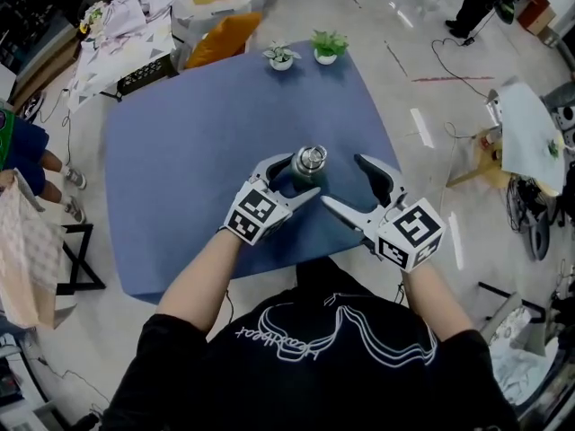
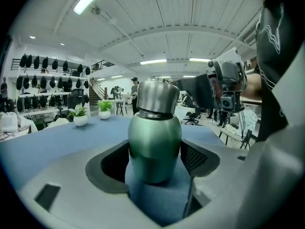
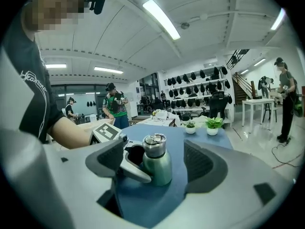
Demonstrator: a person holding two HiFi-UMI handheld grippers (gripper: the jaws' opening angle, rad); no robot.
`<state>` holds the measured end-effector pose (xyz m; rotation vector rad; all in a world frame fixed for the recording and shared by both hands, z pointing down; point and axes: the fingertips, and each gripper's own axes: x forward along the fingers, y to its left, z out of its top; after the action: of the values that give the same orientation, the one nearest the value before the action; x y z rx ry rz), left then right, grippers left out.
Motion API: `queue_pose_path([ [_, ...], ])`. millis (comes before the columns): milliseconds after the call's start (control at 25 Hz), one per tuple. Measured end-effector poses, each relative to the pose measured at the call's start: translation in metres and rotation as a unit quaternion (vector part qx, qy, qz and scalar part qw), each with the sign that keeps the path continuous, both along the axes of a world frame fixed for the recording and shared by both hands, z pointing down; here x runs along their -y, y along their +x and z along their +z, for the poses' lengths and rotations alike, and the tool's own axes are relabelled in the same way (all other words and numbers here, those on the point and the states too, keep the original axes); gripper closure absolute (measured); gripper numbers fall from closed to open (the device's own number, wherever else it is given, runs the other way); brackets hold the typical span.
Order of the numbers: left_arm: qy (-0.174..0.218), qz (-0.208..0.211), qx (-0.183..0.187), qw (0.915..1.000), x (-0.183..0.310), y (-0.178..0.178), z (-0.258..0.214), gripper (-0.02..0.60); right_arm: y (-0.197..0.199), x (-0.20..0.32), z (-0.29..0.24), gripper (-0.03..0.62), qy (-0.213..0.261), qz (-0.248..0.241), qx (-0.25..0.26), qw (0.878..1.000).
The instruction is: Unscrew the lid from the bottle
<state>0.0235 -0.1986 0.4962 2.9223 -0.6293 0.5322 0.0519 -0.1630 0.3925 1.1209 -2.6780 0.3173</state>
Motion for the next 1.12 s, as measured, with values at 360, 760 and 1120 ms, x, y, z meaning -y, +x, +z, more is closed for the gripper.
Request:
queue_pose_path([
  [360,-0.002,-0.003,0.003,1.0,0.0,0.0,0.001,0.245,-0.03,0.032,0.024,0.218,-0.009,-0.029,-0.012,0.999],
  [760,-0.004,-0.001,0.001,1.0,0.0,-0.001,0.0,0.247,-0.044,0.043,0.029,0.319,0.007,-0.035,-0.013,0.999],
  [1120,-0.001,0.006,0.005,1.0,0.0,-0.001,0.001,0.247,-0.046,0.043,0.031,0.332,0.007,-0.053,-0.004,0.999],
])
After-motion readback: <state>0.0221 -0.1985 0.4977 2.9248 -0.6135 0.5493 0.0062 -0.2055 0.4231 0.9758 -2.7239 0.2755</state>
